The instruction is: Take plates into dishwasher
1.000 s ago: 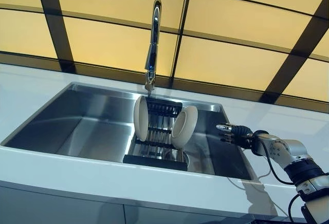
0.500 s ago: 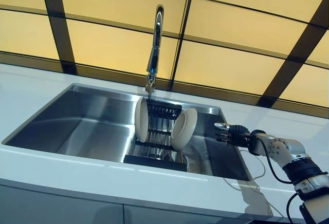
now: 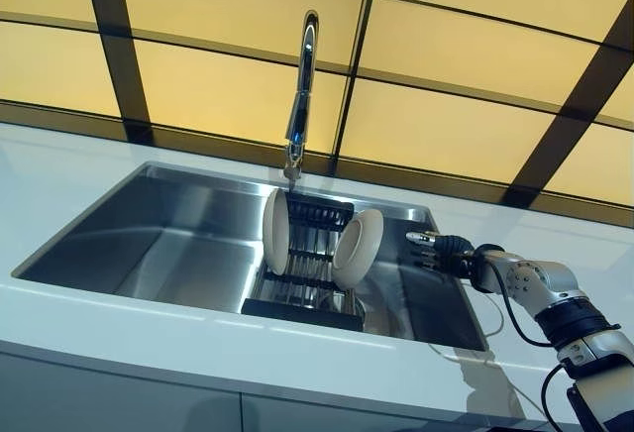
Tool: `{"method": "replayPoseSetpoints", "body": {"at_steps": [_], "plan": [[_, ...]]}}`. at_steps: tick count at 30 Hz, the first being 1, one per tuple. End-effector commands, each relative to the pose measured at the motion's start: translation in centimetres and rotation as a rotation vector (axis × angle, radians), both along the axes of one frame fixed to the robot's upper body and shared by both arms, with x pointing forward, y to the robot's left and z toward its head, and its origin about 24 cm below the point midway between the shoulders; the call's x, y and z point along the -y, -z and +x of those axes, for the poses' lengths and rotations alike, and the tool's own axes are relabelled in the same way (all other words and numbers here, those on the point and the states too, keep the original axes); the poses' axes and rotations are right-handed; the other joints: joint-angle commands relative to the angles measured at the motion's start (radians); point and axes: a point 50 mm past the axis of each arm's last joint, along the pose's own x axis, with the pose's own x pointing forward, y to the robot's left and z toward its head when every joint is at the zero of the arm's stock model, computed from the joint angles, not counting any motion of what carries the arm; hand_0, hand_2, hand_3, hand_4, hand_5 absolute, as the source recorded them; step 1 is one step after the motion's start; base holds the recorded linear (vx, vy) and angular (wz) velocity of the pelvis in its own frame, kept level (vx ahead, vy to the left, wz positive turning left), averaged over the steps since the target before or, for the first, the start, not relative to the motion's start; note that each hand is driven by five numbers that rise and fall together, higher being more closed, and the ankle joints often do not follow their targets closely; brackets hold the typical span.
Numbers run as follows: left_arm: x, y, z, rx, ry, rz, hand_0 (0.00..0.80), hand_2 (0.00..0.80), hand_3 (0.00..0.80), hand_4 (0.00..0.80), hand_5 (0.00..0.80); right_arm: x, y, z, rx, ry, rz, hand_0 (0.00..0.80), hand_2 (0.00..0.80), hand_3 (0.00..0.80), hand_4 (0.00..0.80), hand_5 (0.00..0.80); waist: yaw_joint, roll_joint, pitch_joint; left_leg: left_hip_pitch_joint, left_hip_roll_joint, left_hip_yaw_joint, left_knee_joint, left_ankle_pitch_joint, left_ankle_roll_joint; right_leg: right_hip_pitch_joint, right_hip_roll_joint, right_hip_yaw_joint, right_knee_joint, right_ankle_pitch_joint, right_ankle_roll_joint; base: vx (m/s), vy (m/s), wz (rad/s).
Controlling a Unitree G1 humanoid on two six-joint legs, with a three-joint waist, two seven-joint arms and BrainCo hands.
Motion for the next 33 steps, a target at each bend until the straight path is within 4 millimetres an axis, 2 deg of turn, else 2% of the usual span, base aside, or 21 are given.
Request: {"method": "replayPoseSetpoints", "body": {"at_steps": [1,13,33], "plan": [[-0.1,-0.23,1.11,0.012,0.022,0.022,0.0,0.0,0.0,0.0,0.0,-0.97,-5.03,1.82,0.165,-0.008,-0.021,0.0,0.0,0.0,0.0,0.0,0.035,-0.006,0.015,0.0,-0.013,0.011,0.015,-0.079,0.015,-0.041,-0.016,-0.016,0.063,-0.019,0.068,0.0,0.0,0.0],[-0.56,-0.43,1.22,0.014,0.023,0.03,0.0,0.0,0.0,0.0,0.0,-0.36,-5.63,2.09,0.184,-0.009,-0.029,0.0,0.0,0.0,0.0,0.0,0.049,-0.015,0.029,-0.009,-0.011,0.006,0.018,-0.079,0.016,-0.047,-0.019,-0.03,0.067,-0.015,0.071,0.0,-0.002,0.01],[-0.67,-0.67,1.77,0.028,0.024,0.033,0.0,0.0,0.0,0.0,0.0,-1.02,-5.97,2.4,0.222,-0.045,-0.041,0.0,0.0,0.0,0.0,0.0,0.06,-0.019,0.048,-0.02,-0.012,-0.001,0.02,-0.076,0.017,-0.054,-0.024,-0.038,0.07,-0.011,0.075,0.001,0.002,0.01]]}}
